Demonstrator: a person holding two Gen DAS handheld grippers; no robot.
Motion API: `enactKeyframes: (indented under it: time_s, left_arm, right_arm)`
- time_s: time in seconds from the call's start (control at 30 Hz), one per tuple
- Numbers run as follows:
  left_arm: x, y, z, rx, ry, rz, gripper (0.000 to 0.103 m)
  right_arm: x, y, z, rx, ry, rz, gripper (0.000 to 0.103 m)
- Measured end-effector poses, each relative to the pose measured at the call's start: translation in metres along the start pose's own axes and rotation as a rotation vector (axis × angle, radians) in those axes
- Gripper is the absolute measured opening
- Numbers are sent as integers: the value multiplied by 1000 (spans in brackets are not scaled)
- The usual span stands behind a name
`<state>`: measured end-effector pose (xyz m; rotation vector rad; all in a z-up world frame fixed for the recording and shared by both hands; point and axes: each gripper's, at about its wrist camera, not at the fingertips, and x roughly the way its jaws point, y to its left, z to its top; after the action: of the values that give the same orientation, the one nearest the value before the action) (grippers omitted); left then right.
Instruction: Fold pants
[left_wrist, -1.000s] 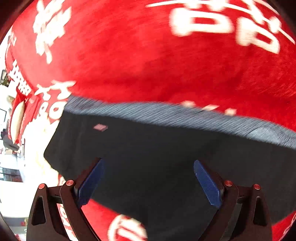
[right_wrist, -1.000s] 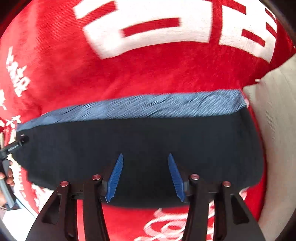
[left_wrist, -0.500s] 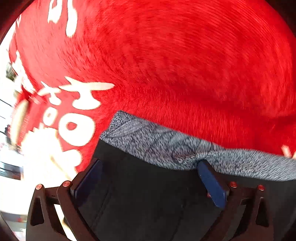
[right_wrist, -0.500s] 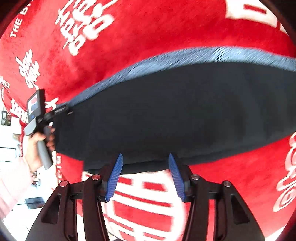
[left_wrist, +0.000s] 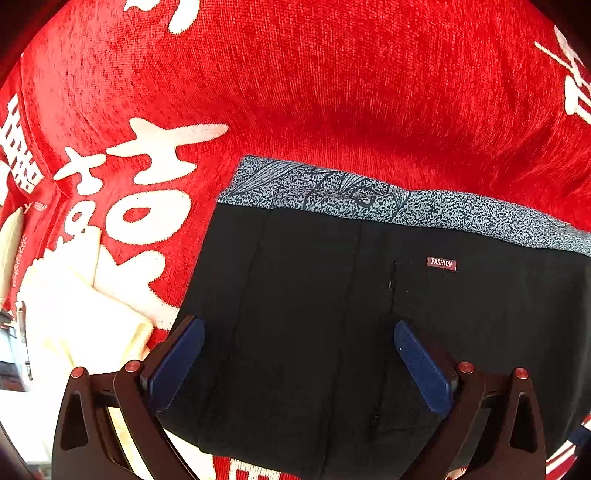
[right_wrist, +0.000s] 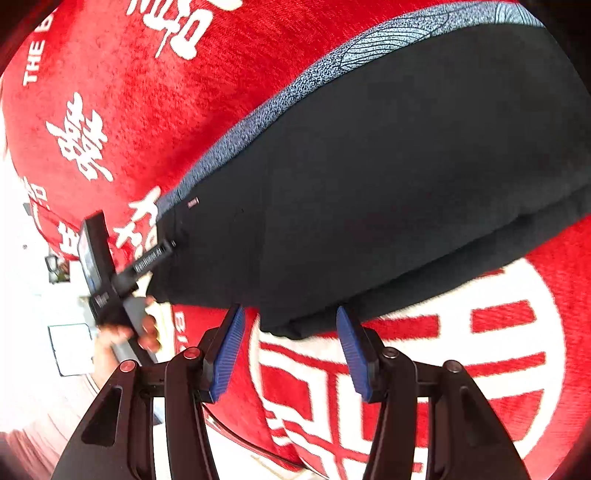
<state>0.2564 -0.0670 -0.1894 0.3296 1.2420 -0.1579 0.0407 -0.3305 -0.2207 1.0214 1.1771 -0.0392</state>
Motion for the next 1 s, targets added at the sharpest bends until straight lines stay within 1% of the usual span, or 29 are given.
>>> enactKeyframes:
  time_s: [0.1,0.13,0.17,0.2,0.27,0.33,0.4,0.43,0.5,0.57,0.6,0.63,0.67,0.7,0.73,0.8,0.87,0.93,1.0]
  left_arm:
    - [5,2,0,1,-1,-22,103]
    - [9,7,1,-4,6,-39,103]
    - [11,9,3,-1,16,-52,103]
    - [10,9,5,16,26,-55,103]
    - [3,5,4,67,23,-38,103]
    - [-2,1,-5,144,5,-19,103]
    - [-1,5,-13,174,-12,-21,103]
    - [1,7,-16,169,-24,-32,103]
    - [4,12,-16,129,-17,-53,103]
    - [4,14,-15,114,-9,-56,103]
    - [4,15,-14,119,-7,-50,103]
    - [4,16,-12,121,2,-42,103]
    - [1,15,-11,118,13,-35,103]
    - [-3,14,-10,110,31,-29,103]
    - [-9,12,-10,100,37,-33,103]
    - [-24,11,-5,80,10,-59,103]
    - [-34,4,5,84,-27,-65,103]
    - [-30,-6,20,86,-41,-45,103]
    - [-20,-15,31,80,-33,-33,103]
  right_arm:
    - [5,-9,8,89,-13,50,55]
    - [8,-13,12,138,-15,78,50]
    - [11,-16,16,189,-14,89,18]
    - [12,-14,22,212,-16,47,10]
    - [8,-6,25,204,-20,40,9]
    - [-5,11,16,104,-35,2,9]
    - [-6,16,5,44,-29,-45,9]
    - [1,12,-1,38,-14,-76,8]
    - [15,1,-6,45,-2,-106,8]
    - [16,-6,-11,42,-18,-81,9]
    - [14,-7,-12,38,-10,-72,15]
    - [12,-7,-13,36,19,-70,19]
    - [10,-9,-14,34,44,-82,35]
    - [5,-11,-16,25,68,-113,38]
    - [-5,-10,-17,-1,68,-139,38]
    - [-30,-4,-14,-72,19,-166,39]
    - [-54,5,-3,-155,-54,-223,38]
    - [-68,8,15,-207,-118,-298,38]
    - [-68,4,35,-222,-140,-341,38]
